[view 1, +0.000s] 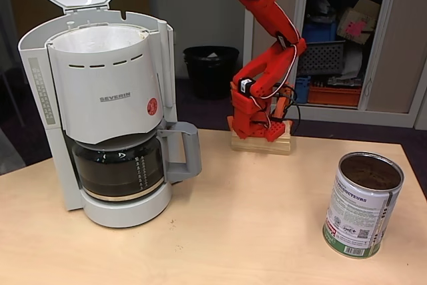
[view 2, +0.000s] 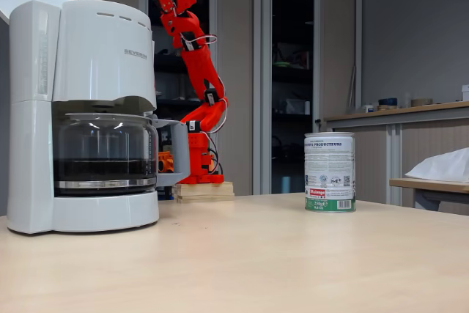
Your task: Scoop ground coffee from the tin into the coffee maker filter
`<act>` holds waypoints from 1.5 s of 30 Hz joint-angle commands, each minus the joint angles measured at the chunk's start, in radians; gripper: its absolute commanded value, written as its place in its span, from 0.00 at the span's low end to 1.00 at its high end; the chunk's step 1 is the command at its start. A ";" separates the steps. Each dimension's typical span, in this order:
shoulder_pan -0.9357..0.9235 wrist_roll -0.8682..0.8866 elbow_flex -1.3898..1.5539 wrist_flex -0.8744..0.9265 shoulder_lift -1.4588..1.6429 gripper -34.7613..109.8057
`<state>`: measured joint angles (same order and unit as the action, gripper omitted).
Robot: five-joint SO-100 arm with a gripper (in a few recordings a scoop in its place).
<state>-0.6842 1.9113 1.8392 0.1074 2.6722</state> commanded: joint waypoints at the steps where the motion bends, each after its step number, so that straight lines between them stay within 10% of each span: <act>1: 0.101 -0.433 -0.086 0.189 0.041 0.24; 16: 0.738 -1.261 -0.011 0.749 0.290 0.24; 31: 1.358 -1.460 0.293 1.108 0.554 0.24; 45: 1.494 -1.479 0.347 1.279 0.551 0.24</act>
<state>0.7931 0.4142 2.1813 1.3499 3.2444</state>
